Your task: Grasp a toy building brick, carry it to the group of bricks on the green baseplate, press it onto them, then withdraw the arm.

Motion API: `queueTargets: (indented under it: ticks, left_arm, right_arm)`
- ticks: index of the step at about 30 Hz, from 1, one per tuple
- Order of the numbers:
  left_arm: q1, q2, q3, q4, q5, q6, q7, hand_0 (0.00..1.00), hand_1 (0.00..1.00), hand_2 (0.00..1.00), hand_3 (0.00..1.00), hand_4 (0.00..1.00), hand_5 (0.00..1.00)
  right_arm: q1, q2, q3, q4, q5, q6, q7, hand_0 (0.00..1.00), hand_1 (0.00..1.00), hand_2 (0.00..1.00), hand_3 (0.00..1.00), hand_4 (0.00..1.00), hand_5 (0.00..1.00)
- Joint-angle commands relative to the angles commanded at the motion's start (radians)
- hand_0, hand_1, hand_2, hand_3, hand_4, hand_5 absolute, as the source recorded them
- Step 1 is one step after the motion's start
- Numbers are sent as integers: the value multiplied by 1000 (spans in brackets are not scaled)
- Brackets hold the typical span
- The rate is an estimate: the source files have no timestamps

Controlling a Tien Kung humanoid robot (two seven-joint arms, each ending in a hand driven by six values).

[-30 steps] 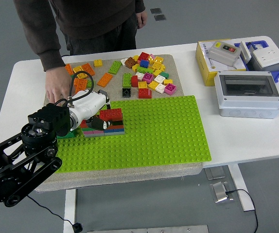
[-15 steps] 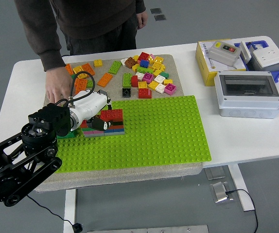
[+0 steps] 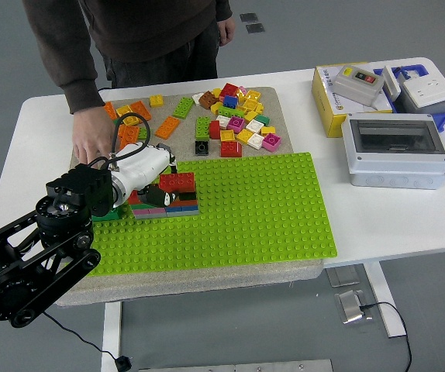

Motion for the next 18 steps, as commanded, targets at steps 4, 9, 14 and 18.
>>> queueTargets:
  ticks: [4, 9, 14, 18]
  left_arm:
    - [1, -3, 0, 8, 1, -3, 1, 953, 910, 880, 581, 612, 285]
    - [1, -1, 6, 6, 0, -7, 4, 953, 910, 880, 581, 611, 282]
    - [-1, 4, 14, 0, 0, -10, 6, 952, 910, 880, 581, 610, 280]
    - [-1, 6, 17, -3, 0, -11, 8, 952, 910, 880, 581, 610, 280]
  right_arm:
    - [0, 0, 1, 0, 0, 1, 0, 633, 598, 690, 778, 648, 998]
    - [0, 0, 3, 0, 1, 1, 1, 633, 599, 691, 778, 649, 998]
    - [-1, 0, 5, 0, -1, 2, 1, 633, 599, 690, 778, 649, 998]
    - [-1, -1, 6, 0, -2, 2, 0, 633, 599, 690, 778, 649, 998]
